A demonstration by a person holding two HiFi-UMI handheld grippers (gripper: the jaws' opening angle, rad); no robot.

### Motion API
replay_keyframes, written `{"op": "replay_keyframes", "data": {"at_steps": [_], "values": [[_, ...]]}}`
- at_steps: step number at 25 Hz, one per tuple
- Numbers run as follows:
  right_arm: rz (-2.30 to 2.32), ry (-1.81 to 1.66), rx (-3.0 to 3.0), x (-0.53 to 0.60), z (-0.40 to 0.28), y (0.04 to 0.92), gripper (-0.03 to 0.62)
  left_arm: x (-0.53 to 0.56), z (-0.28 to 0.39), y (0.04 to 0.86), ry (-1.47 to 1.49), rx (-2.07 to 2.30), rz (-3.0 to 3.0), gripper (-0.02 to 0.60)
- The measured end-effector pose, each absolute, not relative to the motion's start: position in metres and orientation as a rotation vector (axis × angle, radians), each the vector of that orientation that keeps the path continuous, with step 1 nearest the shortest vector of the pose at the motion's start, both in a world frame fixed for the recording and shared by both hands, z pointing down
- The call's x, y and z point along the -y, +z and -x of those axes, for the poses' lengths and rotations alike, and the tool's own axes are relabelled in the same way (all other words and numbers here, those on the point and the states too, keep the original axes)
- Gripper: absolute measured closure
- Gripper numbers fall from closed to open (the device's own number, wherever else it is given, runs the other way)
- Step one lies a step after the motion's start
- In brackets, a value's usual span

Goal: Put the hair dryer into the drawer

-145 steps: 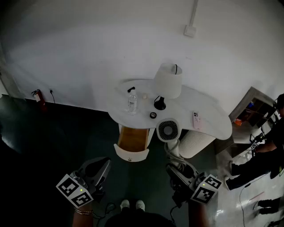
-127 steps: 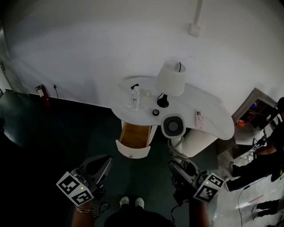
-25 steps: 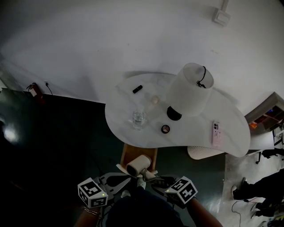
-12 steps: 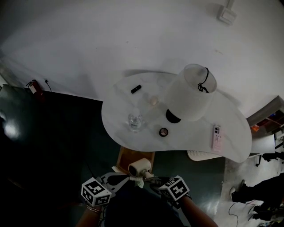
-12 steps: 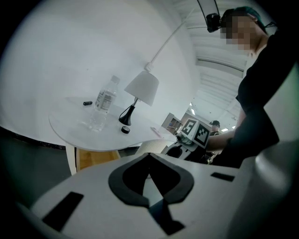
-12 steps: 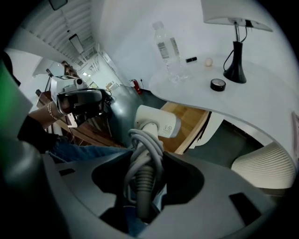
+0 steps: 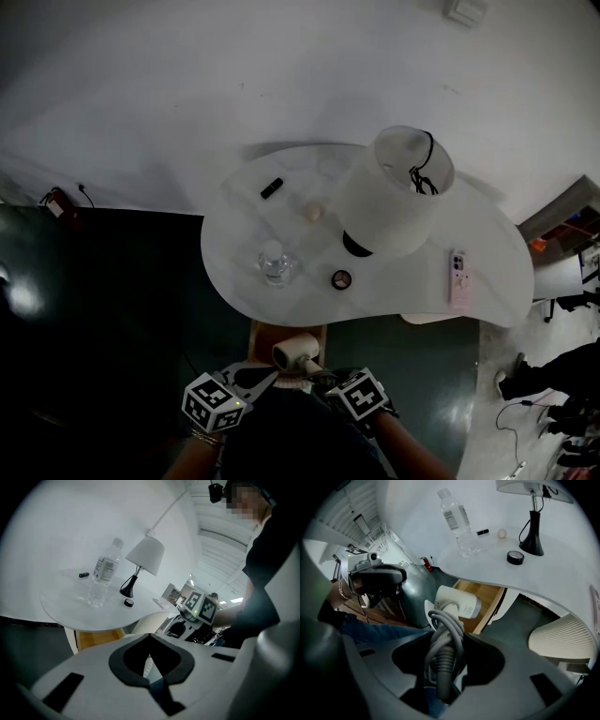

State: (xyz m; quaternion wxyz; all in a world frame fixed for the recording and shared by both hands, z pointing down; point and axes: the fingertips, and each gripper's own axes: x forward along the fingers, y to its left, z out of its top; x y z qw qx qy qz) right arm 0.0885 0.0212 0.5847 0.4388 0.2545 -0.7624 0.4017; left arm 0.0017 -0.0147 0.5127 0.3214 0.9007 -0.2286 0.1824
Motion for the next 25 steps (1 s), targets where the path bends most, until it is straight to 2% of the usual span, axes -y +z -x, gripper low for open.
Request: {"op": "replay_keyframes", "data": {"at_steps": [25], "values": [[-0.836,1.246,1.695,0.003,-0.021,0.631,0.379,0.057,0.041,0.577,0.670,0.259,-2.342,0.574]]}}
